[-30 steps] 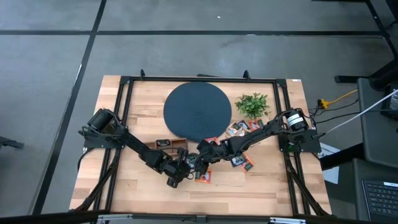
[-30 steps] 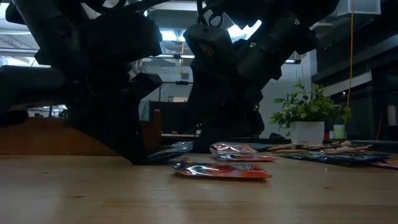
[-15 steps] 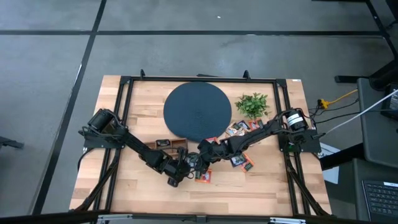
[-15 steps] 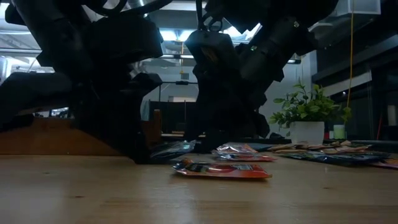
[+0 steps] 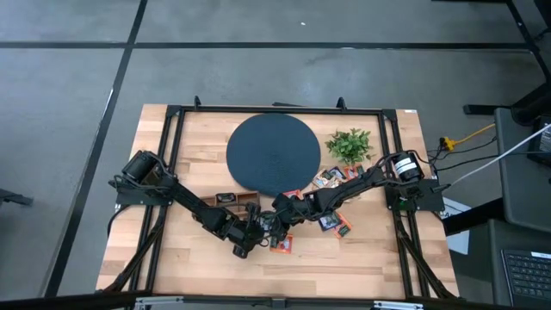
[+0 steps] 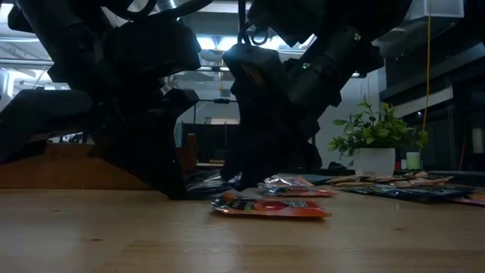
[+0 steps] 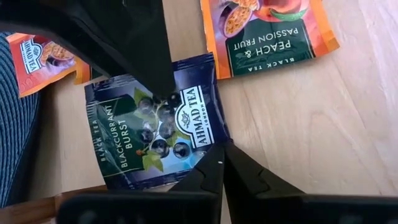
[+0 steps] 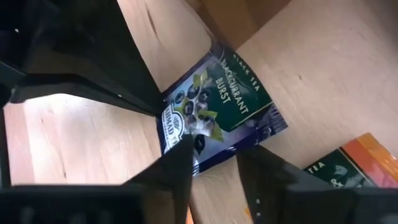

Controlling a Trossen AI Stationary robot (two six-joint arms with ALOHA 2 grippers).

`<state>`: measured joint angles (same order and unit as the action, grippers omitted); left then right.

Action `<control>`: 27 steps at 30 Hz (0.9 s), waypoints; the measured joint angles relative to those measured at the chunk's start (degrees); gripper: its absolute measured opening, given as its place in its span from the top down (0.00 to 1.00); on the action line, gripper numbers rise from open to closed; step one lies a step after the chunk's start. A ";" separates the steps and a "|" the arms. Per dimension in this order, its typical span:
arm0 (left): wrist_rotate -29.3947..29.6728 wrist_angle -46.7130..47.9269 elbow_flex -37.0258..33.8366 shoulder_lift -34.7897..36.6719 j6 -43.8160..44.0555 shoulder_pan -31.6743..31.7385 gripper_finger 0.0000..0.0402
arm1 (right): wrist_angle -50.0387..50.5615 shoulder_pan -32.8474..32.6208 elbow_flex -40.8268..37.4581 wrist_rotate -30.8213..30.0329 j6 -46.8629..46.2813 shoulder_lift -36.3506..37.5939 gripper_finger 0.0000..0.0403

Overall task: Pick & Place Tea
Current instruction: Put the blue tea bag into the middle section of the wooden organizer

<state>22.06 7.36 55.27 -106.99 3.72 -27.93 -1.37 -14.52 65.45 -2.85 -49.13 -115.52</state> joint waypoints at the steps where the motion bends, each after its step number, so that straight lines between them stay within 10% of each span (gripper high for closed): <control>1: -0.11 0.08 0.01 0.01 0.01 0.01 0.98 | 0.01 0.00 0.00 -0.01 0.15 0.00 0.76; 7: -0.49 0.14 0.09 0.05 0.41 -0.01 0.96 | -0.17 0.00 0.00 -0.04 3.10 0.00 0.98; 27: -3.50 7.74 0.09 9.79 15.35 -0.10 0.79 | -0.14 -4.13 0.02 -7.11 13.14 -0.02 0.99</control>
<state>18.57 15.09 55.35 -97.19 19.07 -28.03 -1.52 -18.65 65.47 -9.97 -35.99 -115.55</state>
